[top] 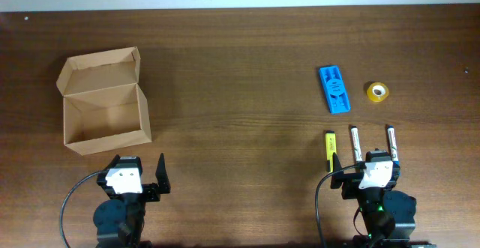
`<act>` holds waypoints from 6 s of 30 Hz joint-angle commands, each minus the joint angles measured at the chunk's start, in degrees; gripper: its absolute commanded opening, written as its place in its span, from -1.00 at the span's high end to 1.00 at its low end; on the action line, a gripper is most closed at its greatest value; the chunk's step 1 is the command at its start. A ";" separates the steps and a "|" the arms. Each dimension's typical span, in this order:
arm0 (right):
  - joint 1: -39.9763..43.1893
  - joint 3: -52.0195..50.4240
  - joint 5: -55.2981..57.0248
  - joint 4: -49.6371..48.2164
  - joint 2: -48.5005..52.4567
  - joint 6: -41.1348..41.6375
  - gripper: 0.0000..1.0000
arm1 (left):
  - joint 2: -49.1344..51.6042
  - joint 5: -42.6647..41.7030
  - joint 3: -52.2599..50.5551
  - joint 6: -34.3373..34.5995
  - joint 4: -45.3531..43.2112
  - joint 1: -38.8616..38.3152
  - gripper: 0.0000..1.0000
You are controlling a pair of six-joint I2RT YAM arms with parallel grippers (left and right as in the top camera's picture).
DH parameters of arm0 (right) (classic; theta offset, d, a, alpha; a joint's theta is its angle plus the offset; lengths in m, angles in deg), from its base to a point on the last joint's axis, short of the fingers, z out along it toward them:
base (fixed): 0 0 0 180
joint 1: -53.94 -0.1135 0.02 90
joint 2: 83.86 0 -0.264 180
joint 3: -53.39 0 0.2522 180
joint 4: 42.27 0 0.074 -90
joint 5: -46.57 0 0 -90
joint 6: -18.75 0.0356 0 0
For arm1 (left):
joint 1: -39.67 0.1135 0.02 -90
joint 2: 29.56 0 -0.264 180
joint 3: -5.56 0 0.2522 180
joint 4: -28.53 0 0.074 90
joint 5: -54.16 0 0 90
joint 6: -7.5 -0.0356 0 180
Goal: Pack container
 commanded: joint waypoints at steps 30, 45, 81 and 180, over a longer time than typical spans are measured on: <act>0.22 -0.35 -0.33 0.07 -0.63 0.50 -0.98 | -0.20 -0.59 -0.59 -0.26 -0.13 0.24 -0.99; 0.22 -0.35 -0.33 0.07 -0.63 0.50 -0.98 | -0.20 -0.61 -0.59 -0.26 -0.13 0.24 -1.00; 0.22 -0.35 -0.33 0.07 -0.63 0.50 -0.98 | -0.20 -0.59 -0.59 -0.26 -0.13 0.24 -1.00; 24.22 60.26 6.14 25.66 76.59 16.98 -0.98 | 97.22 -0.94 68.96 3.91 35.43 0.28 -0.58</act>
